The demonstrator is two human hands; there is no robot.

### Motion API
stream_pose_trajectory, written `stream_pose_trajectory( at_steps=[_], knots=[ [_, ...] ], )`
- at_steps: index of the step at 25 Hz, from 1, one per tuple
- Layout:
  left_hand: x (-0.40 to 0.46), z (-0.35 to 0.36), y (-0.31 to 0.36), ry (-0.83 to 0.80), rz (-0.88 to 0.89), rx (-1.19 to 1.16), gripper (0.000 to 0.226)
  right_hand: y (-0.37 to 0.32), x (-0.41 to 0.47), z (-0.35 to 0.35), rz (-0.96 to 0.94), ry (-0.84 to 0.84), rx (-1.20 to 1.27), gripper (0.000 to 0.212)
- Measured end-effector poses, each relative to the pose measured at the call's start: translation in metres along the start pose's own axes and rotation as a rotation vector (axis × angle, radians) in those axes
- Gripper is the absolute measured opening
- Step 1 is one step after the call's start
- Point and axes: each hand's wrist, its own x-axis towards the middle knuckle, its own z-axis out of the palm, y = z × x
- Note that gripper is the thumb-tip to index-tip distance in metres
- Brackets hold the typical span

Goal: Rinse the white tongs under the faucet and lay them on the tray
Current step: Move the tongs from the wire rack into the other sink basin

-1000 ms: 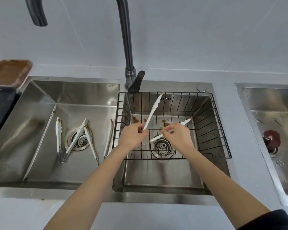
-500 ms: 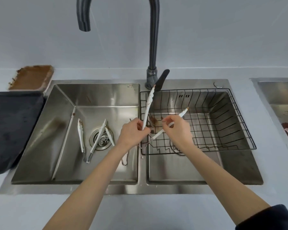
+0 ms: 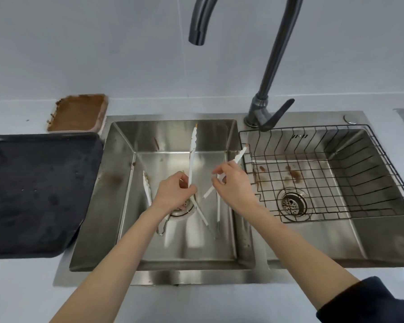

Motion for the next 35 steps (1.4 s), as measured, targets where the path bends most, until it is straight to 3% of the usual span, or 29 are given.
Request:
stream_pose_trajectory(
  at_steps=[8, 16, 27, 32, 35],
  knots=[
    [0.032, -0.008, -0.063, -0.149, -0.192, -0.155, 0.01, 0.004, 0.014, 0.053, 0.1, -0.271, -0.116, 0.028],
    [0.045, 0.023, -0.092, -0.093, -0.373, -0.242, 0.007, 0.029, 0.016, 0.089, 0.018, -0.408, -0.244, 0.032],
    [0.058, 0.048, -0.095, -0.035, -0.42, -0.25, 0.009, 0.055, 0.017, 0.105, -0.039, -0.5, -0.363, 0.047],
    [0.058, 0.055, -0.103, -0.087, -0.563, -0.314, 0.024, 0.058, 0.017, 0.102, -0.041, -0.518, -0.373, 0.051],
    [0.058, 0.058, -0.105, -0.108, -0.614, -0.356, 0.02, 0.06, 0.014, 0.103, -0.034, -0.517, -0.368, 0.05]
  ],
)
